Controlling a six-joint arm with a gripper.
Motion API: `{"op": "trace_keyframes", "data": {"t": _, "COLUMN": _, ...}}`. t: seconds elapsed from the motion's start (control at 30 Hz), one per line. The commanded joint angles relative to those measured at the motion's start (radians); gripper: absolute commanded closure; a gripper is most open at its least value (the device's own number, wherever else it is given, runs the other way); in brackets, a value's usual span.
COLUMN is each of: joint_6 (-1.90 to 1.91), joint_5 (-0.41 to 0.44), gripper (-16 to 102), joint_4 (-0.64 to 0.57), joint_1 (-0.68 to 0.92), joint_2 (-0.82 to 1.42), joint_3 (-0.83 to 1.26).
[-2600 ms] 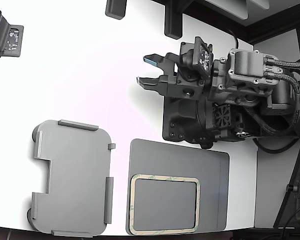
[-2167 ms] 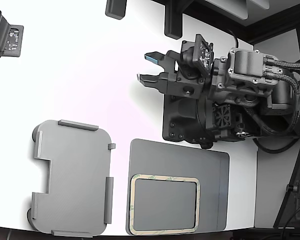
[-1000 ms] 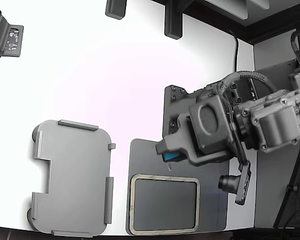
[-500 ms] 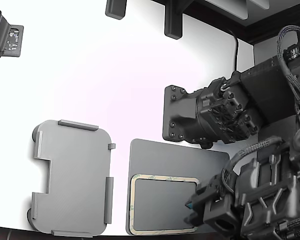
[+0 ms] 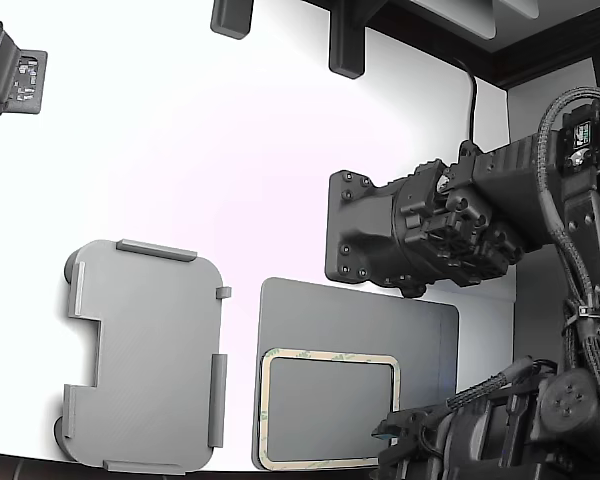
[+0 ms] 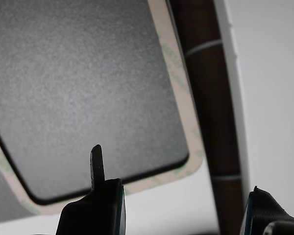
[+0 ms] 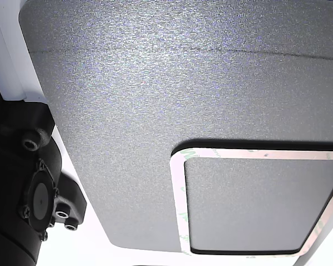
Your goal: Grab top frame and put it into gray box.
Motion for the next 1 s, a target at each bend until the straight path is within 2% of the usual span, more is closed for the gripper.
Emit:
{"op": "trace_keyframes", "data": {"t": 0.0, "joint_6": 0.006, "joint_5": 0.014, "gripper": -14, "joint_4": 0.009, "joint_1": 0.029, "joint_2": -0.002, "joint_3": -0.014}}
{"op": "trace_keyframes", "data": {"t": 0.23, "joint_6": -0.014, "joint_5": 0.043, "gripper": -14, "joint_4": 0.008, "joint_1": 0.124, "joint_2": -0.086, "joint_3": -0.025}}
{"op": "trace_keyframes", "data": {"t": 0.43, "joint_6": -0.072, "joint_5": -0.006, "gripper": -12, "joint_4": -0.018, "joint_1": 0.163, "joint_2": -0.149, "joint_3": -0.058}}
{"op": "trace_keyframes", "data": {"t": 0.67, "joint_6": -0.048, "joint_5": -0.020, "gripper": -13, "joint_4": -0.051, "joint_1": 0.181, "joint_2": -0.227, "joint_3": -0.077}}
{"op": "trace_keyframes", "data": {"t": 0.97, "joint_6": 0.015, "joint_5": -0.029, "gripper": -1, "joint_4": -0.106, "joint_1": 0.204, "joint_2": -0.285, "joint_3": -0.075}}
